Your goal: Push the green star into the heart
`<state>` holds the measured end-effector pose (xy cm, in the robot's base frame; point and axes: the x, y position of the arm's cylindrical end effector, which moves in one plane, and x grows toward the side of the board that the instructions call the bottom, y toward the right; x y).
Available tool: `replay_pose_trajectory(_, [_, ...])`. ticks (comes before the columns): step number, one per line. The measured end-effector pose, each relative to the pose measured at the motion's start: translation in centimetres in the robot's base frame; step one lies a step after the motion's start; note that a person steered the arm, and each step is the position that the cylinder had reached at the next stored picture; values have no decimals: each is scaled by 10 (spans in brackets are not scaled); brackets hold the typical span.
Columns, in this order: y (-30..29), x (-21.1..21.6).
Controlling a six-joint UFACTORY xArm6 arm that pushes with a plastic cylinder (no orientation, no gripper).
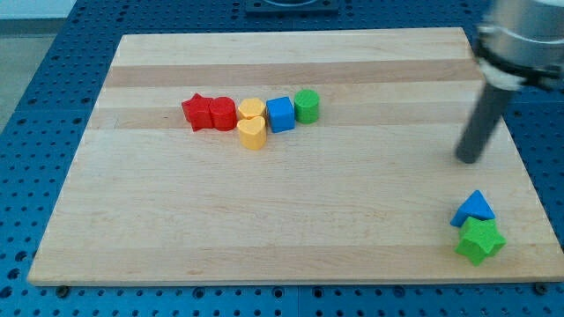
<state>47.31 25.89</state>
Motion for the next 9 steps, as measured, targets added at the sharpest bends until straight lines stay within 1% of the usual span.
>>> replay_pose_trajectory(1, [61, 82])
replay_pose_trajectory(2, [62, 136])
replay_pose_trajectory(3, [48, 137])
replay_pose_trajectory(4, [-10, 138])
replay_pose_trajectory(6, [-37, 135])
replay_pose_trajectory(8, [-85, 104])
replay_pose_trajectory(9, [-113, 96])
